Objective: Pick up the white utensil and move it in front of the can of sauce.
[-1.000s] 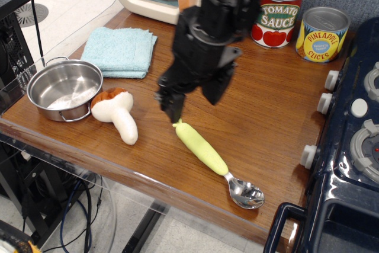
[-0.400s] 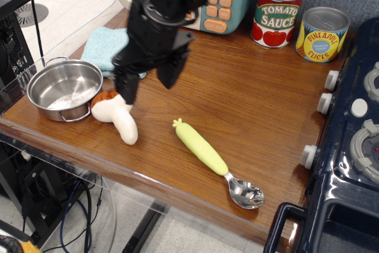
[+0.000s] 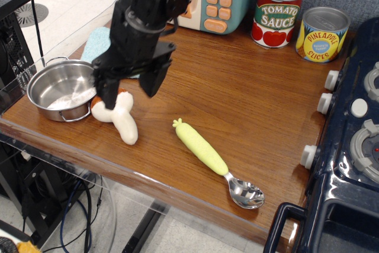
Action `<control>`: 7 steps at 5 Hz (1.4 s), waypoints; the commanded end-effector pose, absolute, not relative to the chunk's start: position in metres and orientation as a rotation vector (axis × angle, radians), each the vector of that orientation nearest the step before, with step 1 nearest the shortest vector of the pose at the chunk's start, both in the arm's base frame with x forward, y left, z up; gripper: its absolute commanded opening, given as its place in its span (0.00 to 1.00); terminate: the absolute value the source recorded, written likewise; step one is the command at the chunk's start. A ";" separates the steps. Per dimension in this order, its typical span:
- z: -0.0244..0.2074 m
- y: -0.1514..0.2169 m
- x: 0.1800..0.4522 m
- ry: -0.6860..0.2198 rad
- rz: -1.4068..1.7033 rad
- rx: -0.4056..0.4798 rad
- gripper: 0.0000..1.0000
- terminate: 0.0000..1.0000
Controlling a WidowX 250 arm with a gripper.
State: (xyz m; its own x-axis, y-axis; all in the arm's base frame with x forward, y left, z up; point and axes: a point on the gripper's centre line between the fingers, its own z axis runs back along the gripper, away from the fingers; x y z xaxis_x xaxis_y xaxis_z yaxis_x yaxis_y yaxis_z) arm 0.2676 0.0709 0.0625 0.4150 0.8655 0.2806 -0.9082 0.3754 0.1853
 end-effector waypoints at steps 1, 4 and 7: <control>0.038 0.089 0.268 -0.050 1.122 0.276 1.00 0.00; 0.017 0.095 0.265 -0.014 1.125 0.282 0.00 0.00; 0.040 0.082 0.275 -0.078 1.086 0.246 0.00 0.00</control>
